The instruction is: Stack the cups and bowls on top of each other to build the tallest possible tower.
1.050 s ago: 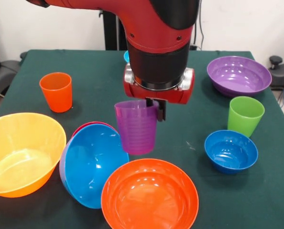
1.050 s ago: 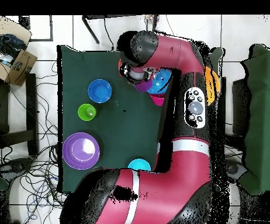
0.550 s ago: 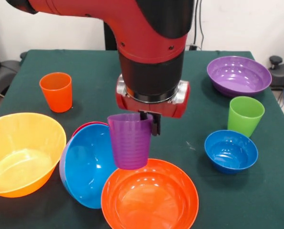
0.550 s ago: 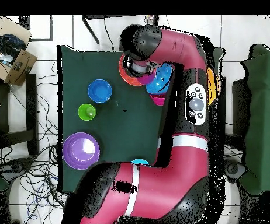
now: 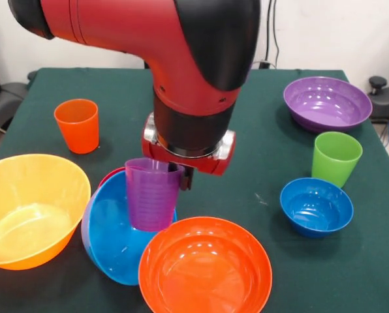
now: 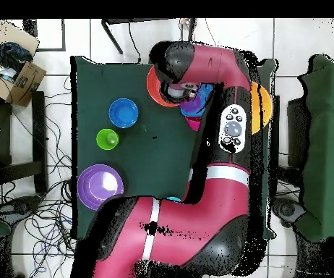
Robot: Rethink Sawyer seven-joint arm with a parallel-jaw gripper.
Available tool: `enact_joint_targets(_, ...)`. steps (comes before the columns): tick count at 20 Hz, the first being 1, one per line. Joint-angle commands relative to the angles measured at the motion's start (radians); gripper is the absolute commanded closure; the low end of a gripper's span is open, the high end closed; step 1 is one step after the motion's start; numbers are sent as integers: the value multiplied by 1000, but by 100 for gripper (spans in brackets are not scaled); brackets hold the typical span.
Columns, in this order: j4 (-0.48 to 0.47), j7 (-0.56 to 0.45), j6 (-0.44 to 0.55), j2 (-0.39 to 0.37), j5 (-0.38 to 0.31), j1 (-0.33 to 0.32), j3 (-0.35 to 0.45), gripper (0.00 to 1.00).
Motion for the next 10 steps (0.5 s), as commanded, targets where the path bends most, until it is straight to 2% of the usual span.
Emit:
enact_joint_targets(1,83,39,47,43,-44,6,1,100)
enact_joint_targets(3,70,15,73,44,-51,7,-11,100)
enact_joint_targets(7,40,0,60,72,-46,8,-16,100)
enact_joint_targets(8,-26,-10,95,104,-41,8,-6,100)
enact_joint_targets(10,-76,-10,123,125,-36,16,-8,100)
